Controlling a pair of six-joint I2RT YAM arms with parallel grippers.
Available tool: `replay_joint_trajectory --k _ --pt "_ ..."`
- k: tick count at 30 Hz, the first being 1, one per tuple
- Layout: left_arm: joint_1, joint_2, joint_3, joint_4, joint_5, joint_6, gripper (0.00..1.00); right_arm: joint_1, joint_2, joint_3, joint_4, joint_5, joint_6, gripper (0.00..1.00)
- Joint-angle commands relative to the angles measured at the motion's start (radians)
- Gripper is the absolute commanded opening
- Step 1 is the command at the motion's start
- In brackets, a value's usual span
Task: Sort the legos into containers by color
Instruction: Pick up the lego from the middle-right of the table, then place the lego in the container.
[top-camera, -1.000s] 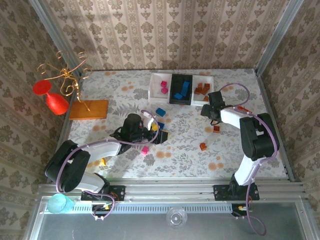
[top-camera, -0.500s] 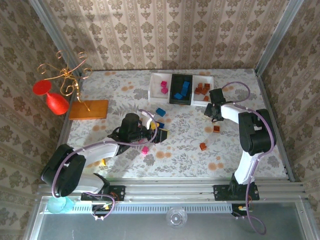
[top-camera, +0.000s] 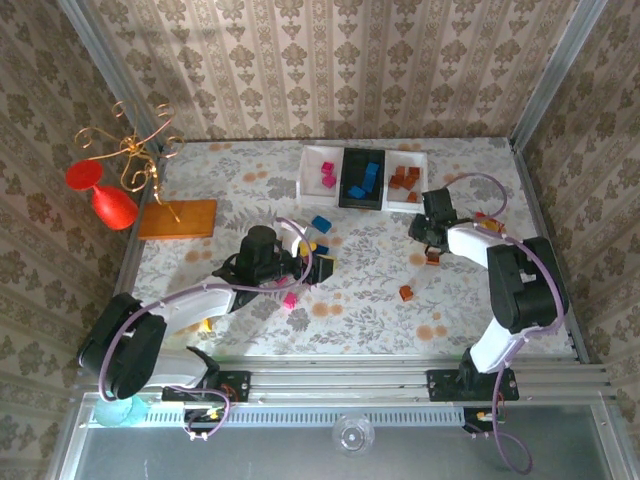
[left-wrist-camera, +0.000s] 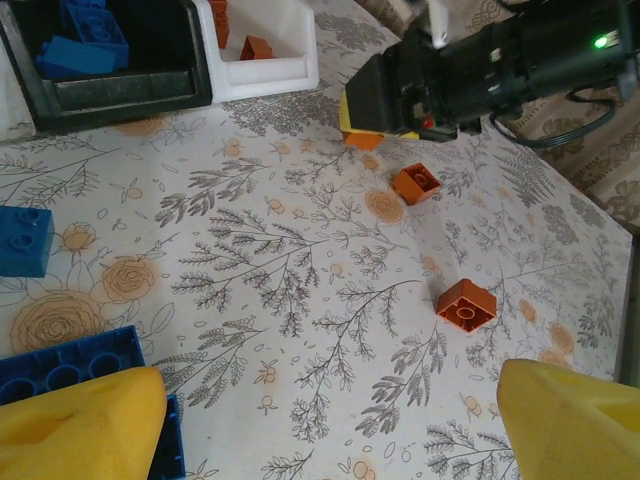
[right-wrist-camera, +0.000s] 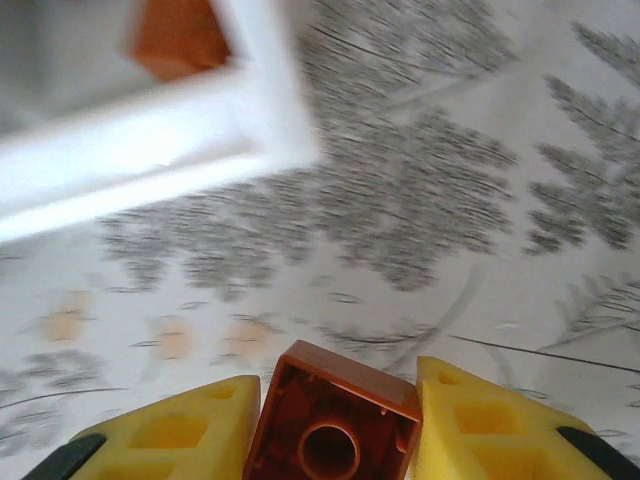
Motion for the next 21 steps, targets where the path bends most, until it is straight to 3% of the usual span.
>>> replay_joint_trajectory --k 1,9,14,21 --pt "0.007 -0.016 -0.01 -0.01 -0.013 0.025 0.87 0.037 -0.034 0.06 0.073 -0.042 0.009 0.38" --pt "0.009 -0.045 -0.016 -0.021 -0.021 0.03 0.87 0.038 0.136 0.332 0.022 -0.005 -0.008 0.4" --pt "0.009 -0.055 -0.018 -0.028 -0.026 0.035 0.88 0.019 0.265 0.49 -0.039 -0.019 0.003 0.49" --pt "0.008 -0.051 -0.018 -0.026 -0.027 0.035 0.88 0.02 0.13 0.377 -0.001 0.003 -0.005 0.66"
